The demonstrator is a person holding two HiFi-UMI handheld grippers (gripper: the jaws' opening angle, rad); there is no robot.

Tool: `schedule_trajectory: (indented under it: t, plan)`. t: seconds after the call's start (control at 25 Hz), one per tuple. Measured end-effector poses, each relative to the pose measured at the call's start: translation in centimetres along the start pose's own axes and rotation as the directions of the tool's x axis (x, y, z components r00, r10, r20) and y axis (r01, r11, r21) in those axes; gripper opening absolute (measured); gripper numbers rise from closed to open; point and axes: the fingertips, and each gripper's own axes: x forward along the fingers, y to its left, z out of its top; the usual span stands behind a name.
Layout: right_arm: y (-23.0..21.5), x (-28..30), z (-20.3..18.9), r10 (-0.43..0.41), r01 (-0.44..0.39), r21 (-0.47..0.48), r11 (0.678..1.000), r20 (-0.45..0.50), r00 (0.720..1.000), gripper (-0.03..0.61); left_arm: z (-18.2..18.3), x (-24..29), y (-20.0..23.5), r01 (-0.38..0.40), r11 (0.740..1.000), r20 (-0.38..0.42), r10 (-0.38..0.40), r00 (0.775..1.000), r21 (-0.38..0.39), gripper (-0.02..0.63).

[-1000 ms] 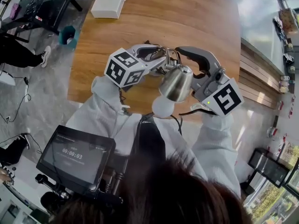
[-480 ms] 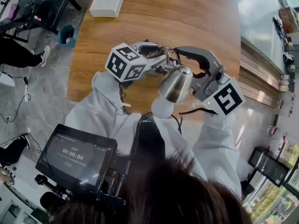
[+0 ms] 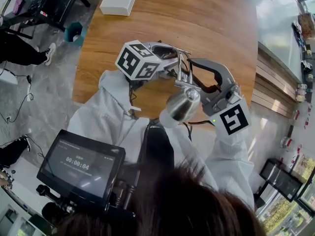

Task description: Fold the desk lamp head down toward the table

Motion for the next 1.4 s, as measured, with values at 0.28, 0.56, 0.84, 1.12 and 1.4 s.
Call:
schedule_trajectory:
  t: [0.28, 0.56, 0.84, 1.12, 1.4]
  plan:
    - [4.0, 0.5, -2.4, -0.085, 0.051, -0.334, 0.941, -0.089, 0.992, 0.094, -0.1, -0.5, 0.4, 0.007, 1.000, -0.012, -0.007, 1.000, 0.020, 0.163]
    - [6.7, 1.4, -5.5, -0.192, 0.133, -0.635, 0.761, -0.025, 0.981, 0.098, -0.1, -0.8, 0.6, 0.058, 0.998, -0.023, -0.057, 0.998, 0.040, 0.163]
    - [8.3, 2.6, -9.5, -0.217, 0.148, -0.848, 0.509, 0.040, 0.975, 0.120, 0.1, -1.1, 0.3, 0.091, 0.994, -0.014, -0.090, 0.996, 0.062, 0.163]
    - [8.5, 3.4, -11.2, -0.224, 0.179, -0.914, 0.363, 0.100, 0.969, 0.129, -0.1, -1.5, 0.3, 0.062, 0.994, 0.041, -0.066, 0.997, 0.093, 0.156]
    - [8.4, 4.1, -11.5, -0.199, 0.183, -0.940, 0.286, 0.129, 0.971, 0.136, -0.2, -1.7, 0.5, 0.083, 0.990, 0.047, -0.089, 0.995, 0.116, 0.152]
